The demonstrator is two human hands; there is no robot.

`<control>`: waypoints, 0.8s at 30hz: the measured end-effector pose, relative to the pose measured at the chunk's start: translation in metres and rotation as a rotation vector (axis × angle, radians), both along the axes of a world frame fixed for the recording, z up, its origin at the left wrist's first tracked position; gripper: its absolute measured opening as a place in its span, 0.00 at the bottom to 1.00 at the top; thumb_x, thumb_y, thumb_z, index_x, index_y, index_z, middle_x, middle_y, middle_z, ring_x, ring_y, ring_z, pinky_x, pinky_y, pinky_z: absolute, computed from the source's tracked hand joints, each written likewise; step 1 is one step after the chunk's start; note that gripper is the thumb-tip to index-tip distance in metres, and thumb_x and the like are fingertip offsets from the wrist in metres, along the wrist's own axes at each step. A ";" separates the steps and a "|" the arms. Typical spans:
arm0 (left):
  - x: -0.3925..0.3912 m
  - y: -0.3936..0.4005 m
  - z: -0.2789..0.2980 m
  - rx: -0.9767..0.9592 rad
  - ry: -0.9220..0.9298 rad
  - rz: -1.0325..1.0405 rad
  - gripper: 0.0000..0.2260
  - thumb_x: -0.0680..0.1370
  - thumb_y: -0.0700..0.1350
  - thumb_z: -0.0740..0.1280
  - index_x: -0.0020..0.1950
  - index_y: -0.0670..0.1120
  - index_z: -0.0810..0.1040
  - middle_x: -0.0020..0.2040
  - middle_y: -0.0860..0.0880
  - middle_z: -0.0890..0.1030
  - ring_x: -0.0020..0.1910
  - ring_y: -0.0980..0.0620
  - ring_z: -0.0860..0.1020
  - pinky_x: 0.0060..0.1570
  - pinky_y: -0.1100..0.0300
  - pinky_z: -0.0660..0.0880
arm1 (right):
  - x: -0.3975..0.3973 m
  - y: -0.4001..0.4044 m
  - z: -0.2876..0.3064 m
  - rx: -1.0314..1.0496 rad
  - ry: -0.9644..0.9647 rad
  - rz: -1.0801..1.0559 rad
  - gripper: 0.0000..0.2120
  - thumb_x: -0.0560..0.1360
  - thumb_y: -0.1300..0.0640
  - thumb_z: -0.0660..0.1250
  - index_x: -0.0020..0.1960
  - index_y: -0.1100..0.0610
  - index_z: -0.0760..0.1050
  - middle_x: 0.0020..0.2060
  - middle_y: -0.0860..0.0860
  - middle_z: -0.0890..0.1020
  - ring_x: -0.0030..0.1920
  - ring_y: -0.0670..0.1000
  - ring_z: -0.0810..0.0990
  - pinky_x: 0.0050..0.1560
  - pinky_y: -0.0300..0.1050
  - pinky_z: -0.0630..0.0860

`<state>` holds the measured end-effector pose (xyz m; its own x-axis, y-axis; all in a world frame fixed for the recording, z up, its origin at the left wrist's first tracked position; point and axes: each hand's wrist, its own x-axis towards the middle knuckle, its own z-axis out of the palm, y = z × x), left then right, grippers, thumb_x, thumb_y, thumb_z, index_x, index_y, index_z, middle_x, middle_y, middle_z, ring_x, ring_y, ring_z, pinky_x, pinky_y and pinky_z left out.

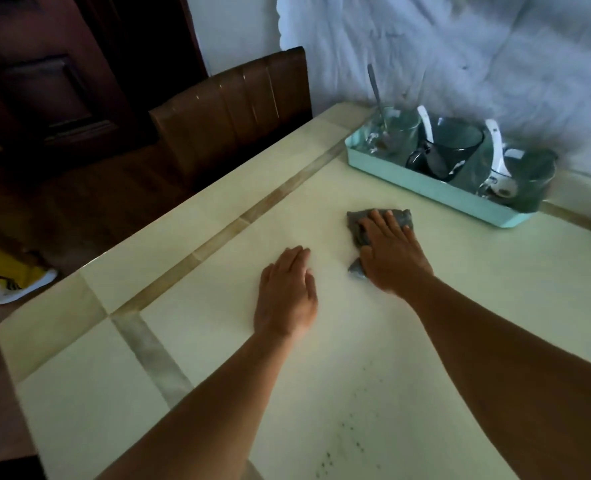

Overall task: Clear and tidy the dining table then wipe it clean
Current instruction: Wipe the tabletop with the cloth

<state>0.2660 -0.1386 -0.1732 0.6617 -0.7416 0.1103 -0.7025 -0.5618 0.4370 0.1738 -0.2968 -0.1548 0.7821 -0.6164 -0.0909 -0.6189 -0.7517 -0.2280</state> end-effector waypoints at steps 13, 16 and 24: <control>-0.014 0.037 0.011 0.003 0.030 -0.074 0.16 0.79 0.41 0.56 0.66 0.43 0.73 0.70 0.46 0.70 0.70 0.49 0.67 0.71 0.59 0.60 | -0.055 0.062 -0.004 0.004 0.061 0.034 0.28 0.80 0.48 0.44 0.78 0.50 0.40 0.78 0.48 0.43 0.78 0.51 0.39 0.76 0.51 0.40; -0.026 0.068 0.013 0.014 0.027 -0.044 0.16 0.80 0.42 0.56 0.66 0.44 0.73 0.69 0.46 0.71 0.69 0.49 0.68 0.70 0.59 0.61 | -0.067 0.114 -0.002 0.021 0.087 0.097 0.35 0.71 0.43 0.31 0.78 0.48 0.37 0.78 0.47 0.39 0.77 0.50 0.37 0.75 0.51 0.37; -0.077 0.155 0.027 0.008 0.107 -0.043 0.15 0.80 0.43 0.54 0.64 0.47 0.72 0.65 0.48 0.74 0.65 0.50 0.69 0.68 0.56 0.64 | -0.091 0.251 0.000 0.095 0.075 0.204 0.34 0.72 0.41 0.28 0.77 0.48 0.35 0.77 0.46 0.38 0.76 0.49 0.32 0.74 0.50 0.34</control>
<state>0.1891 0.0163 -0.1465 0.6373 -0.7699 0.0342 -0.6752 -0.5365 0.5063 0.0825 -0.0462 -0.1545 0.8786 -0.4317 -0.2039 -0.4739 -0.8405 -0.2626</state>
